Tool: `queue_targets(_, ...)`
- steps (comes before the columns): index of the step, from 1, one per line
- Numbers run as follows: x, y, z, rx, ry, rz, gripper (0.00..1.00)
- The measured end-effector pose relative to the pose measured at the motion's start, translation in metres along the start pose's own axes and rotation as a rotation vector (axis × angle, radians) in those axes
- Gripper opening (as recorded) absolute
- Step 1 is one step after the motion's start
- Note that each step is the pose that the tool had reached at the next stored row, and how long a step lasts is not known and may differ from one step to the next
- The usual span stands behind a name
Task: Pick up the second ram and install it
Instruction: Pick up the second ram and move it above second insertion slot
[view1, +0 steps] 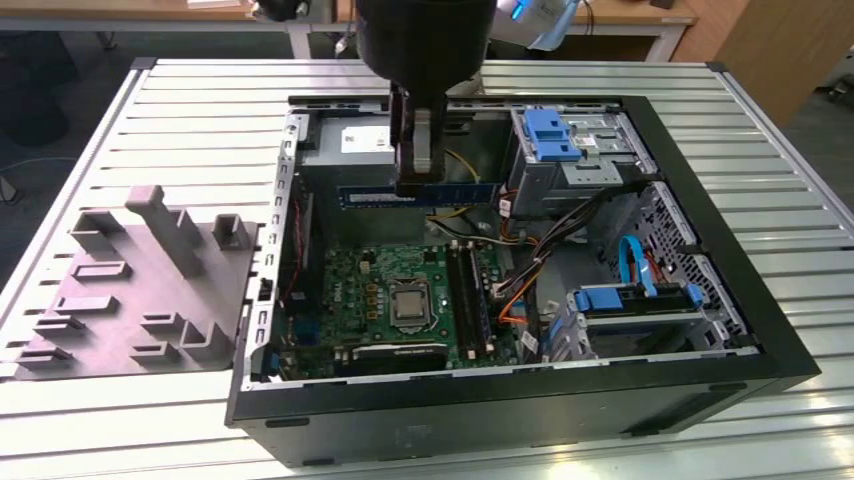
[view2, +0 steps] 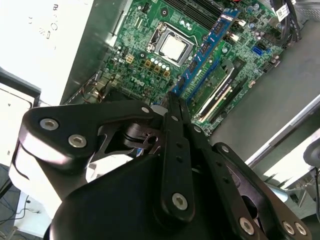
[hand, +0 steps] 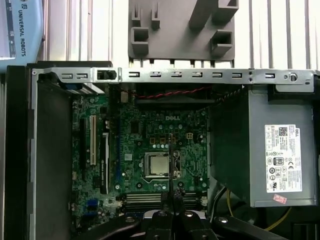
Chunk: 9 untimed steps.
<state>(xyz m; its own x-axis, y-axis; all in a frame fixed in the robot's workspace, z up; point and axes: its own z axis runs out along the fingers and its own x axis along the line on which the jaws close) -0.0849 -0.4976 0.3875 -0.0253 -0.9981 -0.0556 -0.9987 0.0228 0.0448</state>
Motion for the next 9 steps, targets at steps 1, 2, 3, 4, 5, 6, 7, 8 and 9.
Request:
queue_targets(1,0.0001,-0.0001,0.0018,0.0001,-0.0003,0.0,0.11)
queue_targets(2,0.0002,-0.0001,0.0036,0.0,-0.0006,0.0,0.11)
queue_targets(3,0.0003,-0.0002,0.0054,0.0,-0.0009,0.0,0.11)
queue_targets(4,0.0004,-0.0003,0.0072,-0.0001,-0.0011,0.0,0.11)
queue_targets(5,0.0005,-0.0004,0.009,0.0,-0.0012,0.0,0.11)
queue_targets(6,0.0006,-0.0005,0.0108,0.0,-0.0012,0.0,0.11)
queue_targets(7,0.0007,-0.0005,0.0126,-0.0001,-0.0014,0.0,0.11)
queue_targets(8,0.0008,-0.0006,0.0144,0.0,-0.0021,0.0,0.11)
queue_targets(9,0.0009,-0.0007,0.0163,0.0,-0.0025,0.0,0.11)
